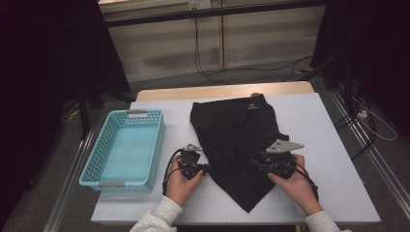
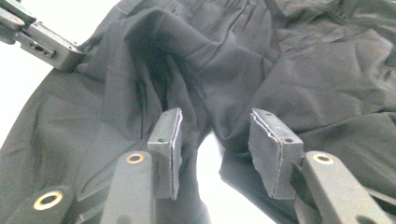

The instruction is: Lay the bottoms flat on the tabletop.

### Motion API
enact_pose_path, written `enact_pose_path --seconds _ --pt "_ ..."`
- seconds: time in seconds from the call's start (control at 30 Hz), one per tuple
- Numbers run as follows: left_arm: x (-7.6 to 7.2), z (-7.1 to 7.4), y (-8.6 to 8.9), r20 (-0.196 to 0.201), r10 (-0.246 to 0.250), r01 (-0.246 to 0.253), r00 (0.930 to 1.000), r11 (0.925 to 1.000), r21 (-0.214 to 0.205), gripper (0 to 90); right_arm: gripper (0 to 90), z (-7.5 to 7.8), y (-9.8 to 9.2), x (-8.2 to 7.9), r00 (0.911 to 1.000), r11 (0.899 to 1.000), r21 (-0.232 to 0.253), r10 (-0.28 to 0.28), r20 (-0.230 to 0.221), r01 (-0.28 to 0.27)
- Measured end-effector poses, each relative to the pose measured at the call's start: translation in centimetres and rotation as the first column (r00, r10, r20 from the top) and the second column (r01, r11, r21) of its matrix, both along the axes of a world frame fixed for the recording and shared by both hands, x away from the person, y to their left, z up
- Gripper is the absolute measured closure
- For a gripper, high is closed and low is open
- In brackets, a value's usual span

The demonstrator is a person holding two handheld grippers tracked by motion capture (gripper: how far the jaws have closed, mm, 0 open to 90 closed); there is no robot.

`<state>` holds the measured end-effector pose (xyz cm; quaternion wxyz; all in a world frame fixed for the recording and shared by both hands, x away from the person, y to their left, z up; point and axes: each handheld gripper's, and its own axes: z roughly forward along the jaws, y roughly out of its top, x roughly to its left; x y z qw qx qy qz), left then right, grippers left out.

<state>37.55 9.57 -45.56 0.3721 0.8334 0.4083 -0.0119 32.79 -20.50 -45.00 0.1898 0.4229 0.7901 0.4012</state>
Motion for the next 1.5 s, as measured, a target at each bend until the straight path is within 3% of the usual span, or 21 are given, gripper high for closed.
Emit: enact_pose_path --seconds 0.13,0.37,0.6,0.8,0.9,1.0,1.07,1.17,1.4,1.5 --pt "0.4 0.7 1.4 -0.054 0.014 -0.015 0.9985 0.9998 -0.013 90.0 54.6 -0.2 -0.1 0.1 1.0 1.0 0.003 -0.001 -0.009 0.001" --pt "1.4 1.9 4.5 -0.052 0.091 -0.093 0.9945 0.9949 -0.038 90.0 54.6 -0.2 1.0 0.0 0.9992 0.999 0.008 0.036 -0.018 -0.036" --pt "1.3 1.5 3.9 -0.053 0.074 -0.076 0.9959 0.9968 -0.027 90.0 54.6 -0.2 3.6 -0.2 0.9947 0.995 0.007 0.102 -0.017 -0.102" --pt "1.3 1.4 3.9 -0.049 0.081 -0.082 0.9955 0.9964 -0.02 90.0 54.9 -0.5 5.2 0.1 0.9902 0.991 0.02 0.134 -0.041 -0.133" --pt "1.4 1.4 4.1 -0.046 0.088 -0.089 0.995 0.996 -0.007 90.0 61.2 -1.0 5.4 0.3 0.9899 0.992 -0.008 0.125 -0.067 -0.126" --pt "1.5 1.3 4.3 -0.046 0.104 -0.104 0.9935 0.9945 0.002 90.0 83.4 -1.7 5.4 0.3 0.9847 0.989 0.019 0.151 -0.088 -0.15" --pt "1.6 1.3 4.5 -0.049 0.108 -0.108 0.993 0.9942 0.002 90.0 89.6 -1.5 5.3 0.3 0.9843 0.988 0.02 0.151 -0.091 -0.15" --pt "1.6 1.3 4.6 -0.045 0.115 -0.115 0.9924 0.9934 0.009 90.0 90.0 -1.4 4.4 0.3 0.9856 0.99 0.02 0.138 -0.097 -0.137" --pt "1.8 0.9 4.7 -0.05 0.124 -0.124 0.991 0.9923 0.004 90.0 90.0 -0.9 0.8 -0.2 0.9954 0.999 0.031 0.046 -0.084 -0.044" --pt "1.8 0.9 4.4 -0.04 0.113 -0.113 0.9928 0.9936 0.007 90.0 90.0 -1.1 0.4 -0.6 0.995 0.999 0.024 0.049 -0.087 -0.047"
